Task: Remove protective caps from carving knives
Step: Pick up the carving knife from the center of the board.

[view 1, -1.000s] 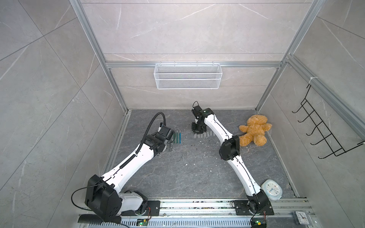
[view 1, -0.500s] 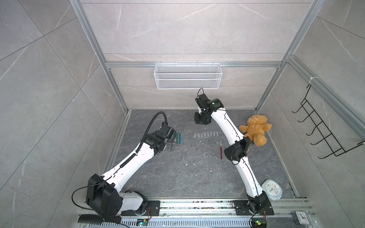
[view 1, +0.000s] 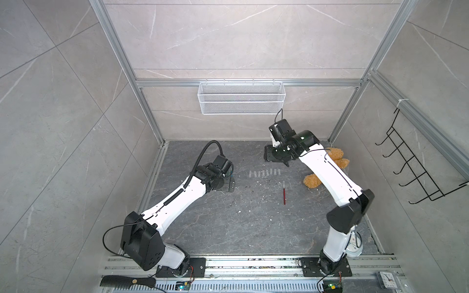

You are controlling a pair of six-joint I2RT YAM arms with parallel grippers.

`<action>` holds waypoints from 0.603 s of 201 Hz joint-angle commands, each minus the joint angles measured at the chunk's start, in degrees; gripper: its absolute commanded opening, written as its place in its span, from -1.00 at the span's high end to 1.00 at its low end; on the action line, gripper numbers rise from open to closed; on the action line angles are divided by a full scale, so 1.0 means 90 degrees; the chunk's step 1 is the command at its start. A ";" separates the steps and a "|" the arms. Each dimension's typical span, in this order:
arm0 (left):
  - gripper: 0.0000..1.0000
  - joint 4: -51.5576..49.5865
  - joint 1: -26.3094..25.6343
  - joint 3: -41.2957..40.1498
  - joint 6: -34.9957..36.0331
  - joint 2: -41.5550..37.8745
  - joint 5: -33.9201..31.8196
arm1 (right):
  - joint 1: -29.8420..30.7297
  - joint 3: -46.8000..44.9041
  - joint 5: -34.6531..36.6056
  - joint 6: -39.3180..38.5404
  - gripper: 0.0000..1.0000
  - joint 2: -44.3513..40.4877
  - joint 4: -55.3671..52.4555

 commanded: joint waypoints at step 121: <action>-1.00 -0.0668 -0.2093 0.3685 -0.1731 0.4206 0.0480 | -0.0762 -0.3747 0.1689 0.0684 -0.99 -0.3933 0.0830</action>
